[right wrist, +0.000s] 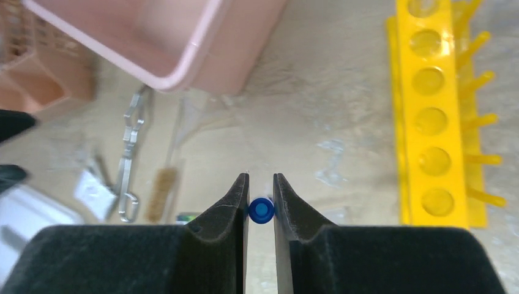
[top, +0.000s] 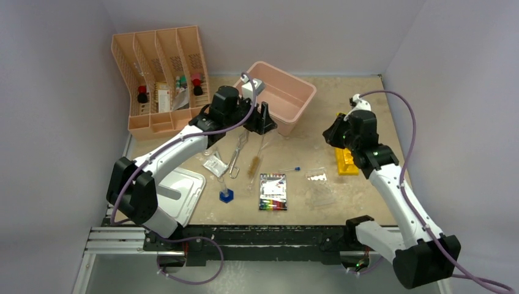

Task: Organize the chemistry lab equipment

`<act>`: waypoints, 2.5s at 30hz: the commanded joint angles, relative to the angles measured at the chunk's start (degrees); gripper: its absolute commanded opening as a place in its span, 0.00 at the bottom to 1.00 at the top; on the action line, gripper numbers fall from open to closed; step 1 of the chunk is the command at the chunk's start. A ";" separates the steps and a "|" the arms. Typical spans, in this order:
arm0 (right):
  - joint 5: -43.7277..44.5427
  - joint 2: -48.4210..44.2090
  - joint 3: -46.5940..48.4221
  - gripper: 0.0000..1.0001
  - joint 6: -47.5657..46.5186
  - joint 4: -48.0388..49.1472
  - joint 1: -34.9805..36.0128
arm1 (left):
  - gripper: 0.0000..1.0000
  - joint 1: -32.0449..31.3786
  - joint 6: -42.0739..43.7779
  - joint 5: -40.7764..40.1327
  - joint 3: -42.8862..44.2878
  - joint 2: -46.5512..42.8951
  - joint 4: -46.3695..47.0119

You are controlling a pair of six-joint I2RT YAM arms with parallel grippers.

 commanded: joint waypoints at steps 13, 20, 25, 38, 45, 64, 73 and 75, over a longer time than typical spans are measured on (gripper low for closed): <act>36.11 1.75 -6.76 0.16 2.37 -5.51 15.90 | 0.62 0.20 -2.05 -12.98 0.42 -3.06 -1.18; 36.50 2.40 -8.93 0.15 7.23 -7.11 15.95 | 0.62 0.30 -1.78 -14.05 -0.07 -2.98 -1.20; 35.77 1.37 -11.32 0.15 9.74 -7.01 15.90 | 0.63 0.23 -2.09 -14.15 -0.42 -2.97 -1.04; 37.03 0.88 -16.71 0.15 10.00 0.86 15.98 | 0.63 0.27 -3.56 -12.85 -1.17 -2.67 0.28; 38.63 -1.31 -13.31 0.15 8.80 -0.90 15.90 | 0.63 0.23 -3.87 -12.78 -2.01 -3.73 0.40; 37.31 0.12 -18.73 0.15 9.90 3.10 15.98 | 0.63 0.23 -4.70 -12.67 -4.39 -4.63 1.20; 40.23 1.86 -20.51 0.15 7.62 11.38 15.92 | 0.63 0.23 -5.08 -12.45 -4.68 -4.54 1.48; 41.95 1.65 -20.84 0.15 7.59 11.86 16.01 | 0.63 0.23 -4.99 -12.59 -4.68 -4.74 1.32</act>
